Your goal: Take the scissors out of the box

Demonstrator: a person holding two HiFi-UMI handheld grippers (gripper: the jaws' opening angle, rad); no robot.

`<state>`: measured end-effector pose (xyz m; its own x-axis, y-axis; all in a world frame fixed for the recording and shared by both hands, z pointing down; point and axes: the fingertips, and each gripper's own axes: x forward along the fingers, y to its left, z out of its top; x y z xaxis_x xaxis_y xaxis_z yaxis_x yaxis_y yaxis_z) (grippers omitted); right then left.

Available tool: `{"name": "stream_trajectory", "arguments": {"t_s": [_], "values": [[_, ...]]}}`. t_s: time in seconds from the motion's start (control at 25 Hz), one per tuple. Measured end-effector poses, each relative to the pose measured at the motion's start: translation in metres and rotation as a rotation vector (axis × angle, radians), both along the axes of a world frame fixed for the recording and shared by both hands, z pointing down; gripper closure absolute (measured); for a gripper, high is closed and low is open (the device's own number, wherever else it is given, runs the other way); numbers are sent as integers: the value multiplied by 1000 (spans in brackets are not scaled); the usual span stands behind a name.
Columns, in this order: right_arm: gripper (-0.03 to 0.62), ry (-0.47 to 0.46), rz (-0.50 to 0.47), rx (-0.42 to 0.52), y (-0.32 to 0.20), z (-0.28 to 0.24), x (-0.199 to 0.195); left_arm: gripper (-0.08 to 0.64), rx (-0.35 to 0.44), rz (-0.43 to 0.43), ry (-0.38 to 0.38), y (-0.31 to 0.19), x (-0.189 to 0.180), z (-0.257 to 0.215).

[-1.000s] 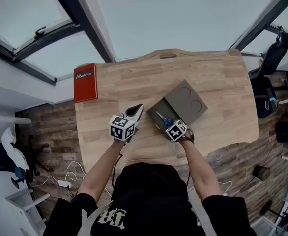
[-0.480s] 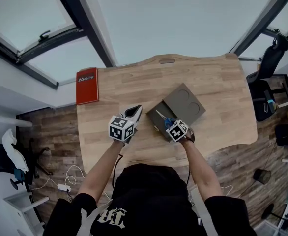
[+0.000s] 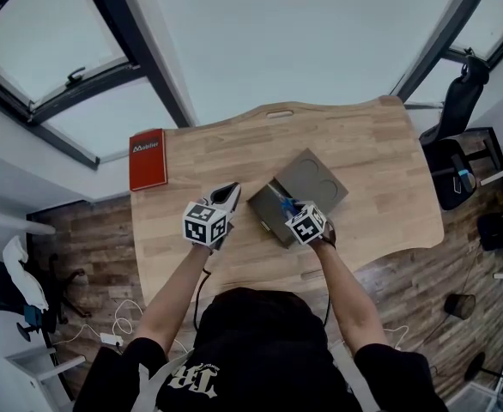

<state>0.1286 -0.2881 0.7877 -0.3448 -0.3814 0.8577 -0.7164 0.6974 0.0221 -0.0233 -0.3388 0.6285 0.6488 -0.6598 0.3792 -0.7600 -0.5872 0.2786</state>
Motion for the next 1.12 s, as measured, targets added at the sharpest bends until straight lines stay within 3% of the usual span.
{"name": "stream_trajectory", "arguments": {"t_s": [1.12], "values": [[505,-321,234,428,-50,-204,17,557,105,-1,31,-4,32,-70]]}}
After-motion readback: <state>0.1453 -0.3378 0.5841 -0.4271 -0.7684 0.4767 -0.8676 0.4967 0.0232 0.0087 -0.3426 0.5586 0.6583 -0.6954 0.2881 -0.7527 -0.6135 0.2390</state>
